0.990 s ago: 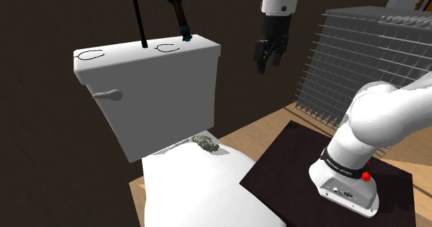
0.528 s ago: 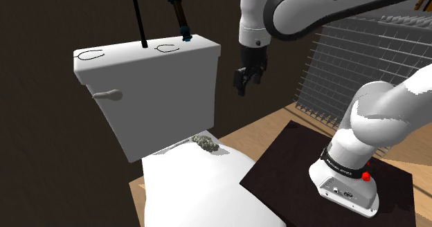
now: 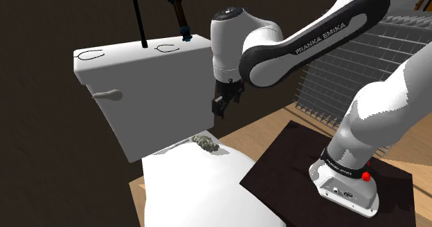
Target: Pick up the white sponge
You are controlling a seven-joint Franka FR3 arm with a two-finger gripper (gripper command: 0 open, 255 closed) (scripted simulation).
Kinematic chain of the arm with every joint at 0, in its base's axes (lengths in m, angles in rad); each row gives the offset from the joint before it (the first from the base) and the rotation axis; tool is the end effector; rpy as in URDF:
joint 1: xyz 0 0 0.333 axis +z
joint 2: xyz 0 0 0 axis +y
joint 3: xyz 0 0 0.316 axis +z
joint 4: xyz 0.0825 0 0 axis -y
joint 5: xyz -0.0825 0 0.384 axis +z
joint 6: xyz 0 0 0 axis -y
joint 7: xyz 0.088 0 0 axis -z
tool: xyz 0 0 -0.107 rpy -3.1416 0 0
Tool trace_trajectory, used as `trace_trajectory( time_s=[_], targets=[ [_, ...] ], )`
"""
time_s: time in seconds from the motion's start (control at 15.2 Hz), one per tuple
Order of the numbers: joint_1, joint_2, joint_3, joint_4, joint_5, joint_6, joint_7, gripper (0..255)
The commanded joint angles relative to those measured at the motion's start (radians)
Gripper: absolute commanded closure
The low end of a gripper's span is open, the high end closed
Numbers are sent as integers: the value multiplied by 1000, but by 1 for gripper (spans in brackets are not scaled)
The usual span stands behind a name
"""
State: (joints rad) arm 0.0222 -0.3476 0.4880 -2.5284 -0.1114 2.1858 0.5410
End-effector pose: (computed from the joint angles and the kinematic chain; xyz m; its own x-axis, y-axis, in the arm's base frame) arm 0.3721 0.2007 0.3835 0.9960 0.0179 0.0878 -0.0032 -0.9721 0.2345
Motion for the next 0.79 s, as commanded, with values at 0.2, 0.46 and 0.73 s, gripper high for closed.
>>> trace_trajectory(
  time_s=[0.2, 0.46, 0.73],
  targets=[
    [-68, 231, 120, 67, -247, 104, 227, 0],
    [-70, 451, 151, 163, -520, 101, 451, 0],
    [7, 662, 104, 283, -749, 48, 621, 0]
  ],
)
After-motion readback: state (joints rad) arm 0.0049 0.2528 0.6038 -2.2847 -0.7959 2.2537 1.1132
